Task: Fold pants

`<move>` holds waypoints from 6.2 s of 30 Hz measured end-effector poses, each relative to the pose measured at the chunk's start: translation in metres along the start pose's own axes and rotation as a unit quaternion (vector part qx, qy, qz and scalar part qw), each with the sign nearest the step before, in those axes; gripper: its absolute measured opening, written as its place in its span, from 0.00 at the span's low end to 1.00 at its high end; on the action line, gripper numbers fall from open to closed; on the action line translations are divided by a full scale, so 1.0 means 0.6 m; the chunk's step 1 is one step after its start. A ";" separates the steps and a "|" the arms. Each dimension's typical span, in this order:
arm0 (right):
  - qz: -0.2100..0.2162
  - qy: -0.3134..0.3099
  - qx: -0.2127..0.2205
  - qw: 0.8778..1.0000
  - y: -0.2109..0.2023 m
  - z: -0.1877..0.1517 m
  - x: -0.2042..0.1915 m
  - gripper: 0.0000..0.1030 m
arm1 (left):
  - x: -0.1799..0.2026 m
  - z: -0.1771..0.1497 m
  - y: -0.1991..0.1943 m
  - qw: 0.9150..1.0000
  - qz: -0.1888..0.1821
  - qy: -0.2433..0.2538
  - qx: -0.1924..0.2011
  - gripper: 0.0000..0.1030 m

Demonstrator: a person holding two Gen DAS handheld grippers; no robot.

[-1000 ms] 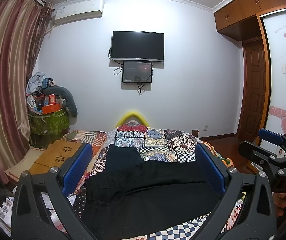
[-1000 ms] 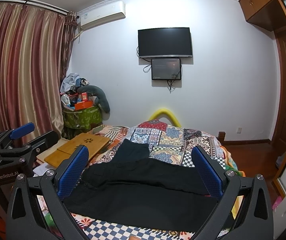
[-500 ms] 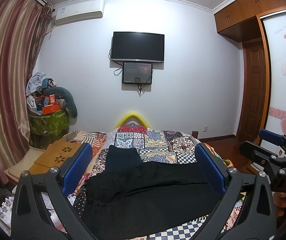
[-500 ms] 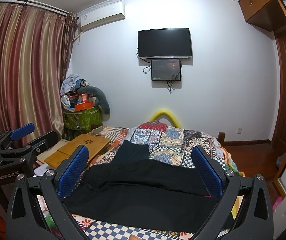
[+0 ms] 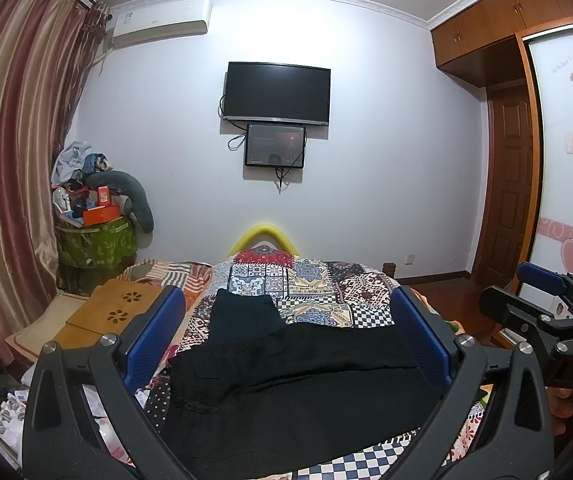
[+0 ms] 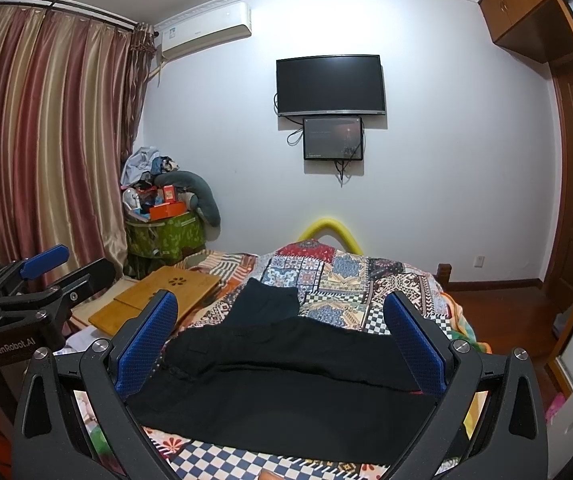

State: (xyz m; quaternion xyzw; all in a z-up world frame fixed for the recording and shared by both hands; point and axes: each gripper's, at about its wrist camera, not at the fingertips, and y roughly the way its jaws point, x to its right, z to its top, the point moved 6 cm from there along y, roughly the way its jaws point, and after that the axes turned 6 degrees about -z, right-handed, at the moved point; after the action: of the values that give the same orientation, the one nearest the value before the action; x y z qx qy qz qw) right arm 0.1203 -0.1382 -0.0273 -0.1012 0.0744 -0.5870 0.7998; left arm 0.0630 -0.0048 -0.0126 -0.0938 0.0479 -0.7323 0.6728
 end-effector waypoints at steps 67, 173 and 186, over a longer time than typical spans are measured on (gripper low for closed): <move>0.083 -0.125 -0.356 0.923 0.707 -0.306 0.129 0.46 | -0.473 -0.435 0.637 0.895 0.109 -0.081 -0.425 0.22; 0.090 0.039 -0.431 0.897 0.559 -0.370 0.138 0.25 | -0.227 -0.383 0.533 0.917 0.039 -0.009 -0.396 0.88; 0.052 0.073 -0.342 0.935 0.448 -0.246 0.250 0.06 | -0.122 -0.351 0.504 0.916 0.003 0.035 -0.400 0.89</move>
State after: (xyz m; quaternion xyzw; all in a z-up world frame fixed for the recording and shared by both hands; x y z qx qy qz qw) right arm 0.3784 -0.2142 -0.2373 -0.3220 0.3339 -0.4889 0.7388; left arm 0.3214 0.0288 -0.2830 -0.3293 0.3600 -0.6531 0.5791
